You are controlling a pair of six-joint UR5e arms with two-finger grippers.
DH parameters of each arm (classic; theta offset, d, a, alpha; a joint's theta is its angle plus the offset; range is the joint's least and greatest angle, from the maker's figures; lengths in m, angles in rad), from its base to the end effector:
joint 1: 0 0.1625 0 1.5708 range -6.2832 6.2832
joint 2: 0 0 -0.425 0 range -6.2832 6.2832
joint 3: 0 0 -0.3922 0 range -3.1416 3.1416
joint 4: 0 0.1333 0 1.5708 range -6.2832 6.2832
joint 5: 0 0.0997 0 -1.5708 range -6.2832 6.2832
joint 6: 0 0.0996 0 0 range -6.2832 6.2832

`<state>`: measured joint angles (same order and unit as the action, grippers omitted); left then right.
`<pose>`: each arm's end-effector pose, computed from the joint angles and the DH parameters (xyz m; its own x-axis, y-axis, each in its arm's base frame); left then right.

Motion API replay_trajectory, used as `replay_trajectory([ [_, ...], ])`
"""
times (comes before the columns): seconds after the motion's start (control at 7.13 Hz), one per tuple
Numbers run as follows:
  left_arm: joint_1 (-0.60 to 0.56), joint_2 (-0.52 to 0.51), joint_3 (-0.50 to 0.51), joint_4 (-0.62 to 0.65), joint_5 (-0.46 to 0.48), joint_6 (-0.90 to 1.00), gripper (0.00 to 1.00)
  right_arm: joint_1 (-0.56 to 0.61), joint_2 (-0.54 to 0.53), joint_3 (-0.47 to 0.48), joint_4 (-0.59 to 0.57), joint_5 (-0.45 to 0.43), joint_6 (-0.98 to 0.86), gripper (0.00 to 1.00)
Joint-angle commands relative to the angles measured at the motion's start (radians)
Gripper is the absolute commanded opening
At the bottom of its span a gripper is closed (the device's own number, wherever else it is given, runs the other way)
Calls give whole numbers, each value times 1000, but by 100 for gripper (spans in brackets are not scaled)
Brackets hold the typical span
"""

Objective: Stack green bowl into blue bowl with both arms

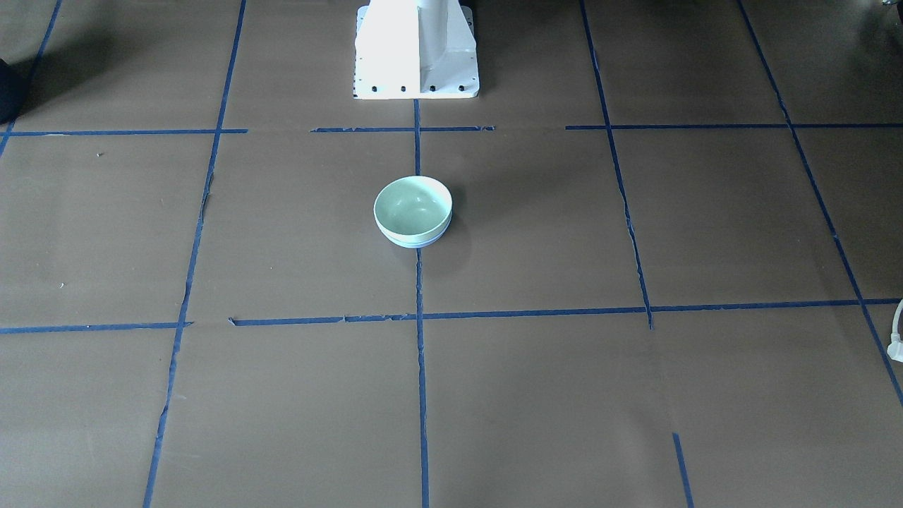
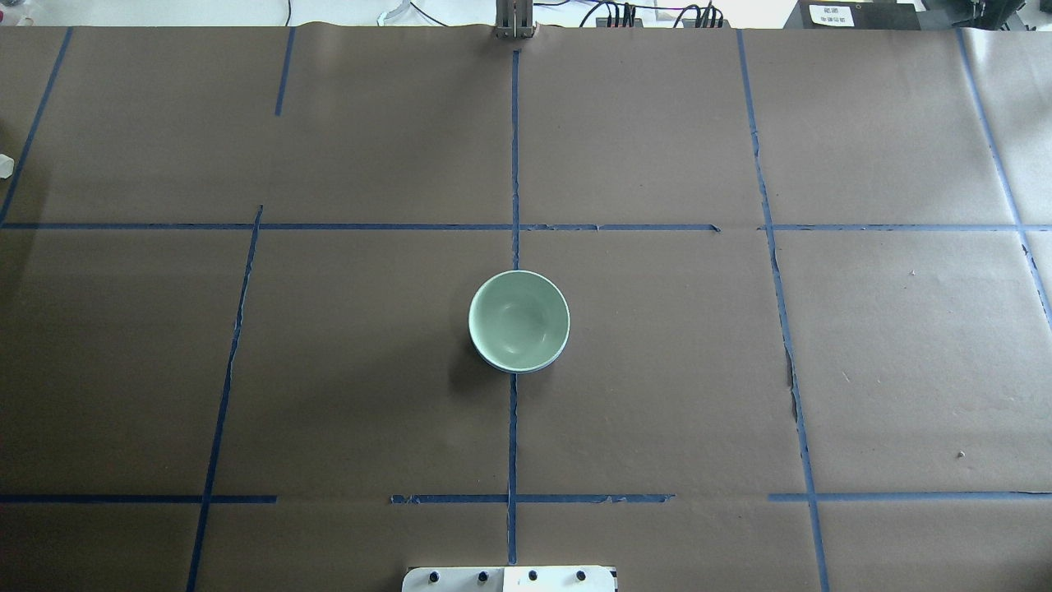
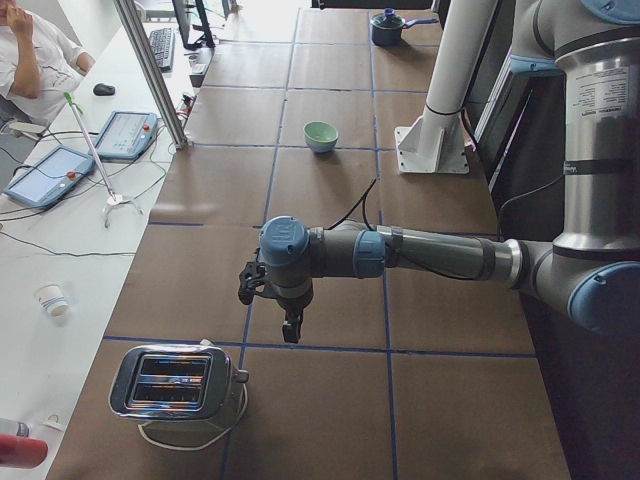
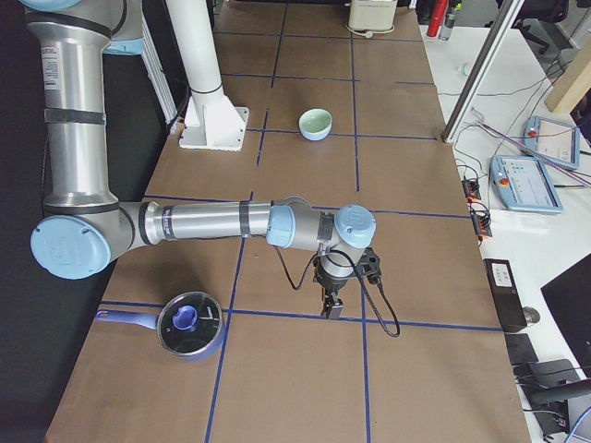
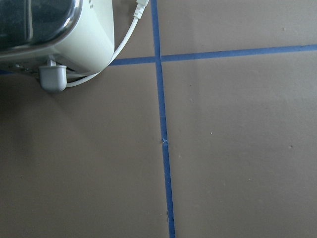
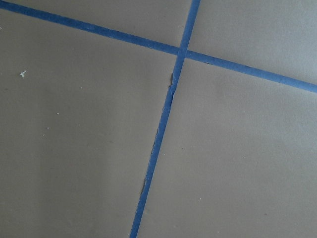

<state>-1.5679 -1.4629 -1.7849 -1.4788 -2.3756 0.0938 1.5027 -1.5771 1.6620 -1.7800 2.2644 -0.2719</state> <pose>-0.0602 -0.4451 0.6111 0.6899 0.1059 -0.7161 -0.0678 0.9944 0.0816 0.0370 -0.4812 0.6426 0.7260 -0.2401 0.6444 0.2725 0.9608 0.0509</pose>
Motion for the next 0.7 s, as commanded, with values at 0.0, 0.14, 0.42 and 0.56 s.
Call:
replay_trajectory([
  [0.0, 0, -2, 5, -46, 1, -6, 100, 1, 2, -5, 1, 4, 2, 100],
  [0.14, 0, -8, 1, -48, 1, 1, 100, 1, 0, -2, 4, 12, 3, 100],
  [0.42, 0, -13, -2, -48, 1, 4, 100, 1, -6, 4, 5, 50, 8, 100],
  [0.56, 0, -13, -10, -48, 1, 4, 100, 1, -1, 4, 7, 49, 8, 100],
])
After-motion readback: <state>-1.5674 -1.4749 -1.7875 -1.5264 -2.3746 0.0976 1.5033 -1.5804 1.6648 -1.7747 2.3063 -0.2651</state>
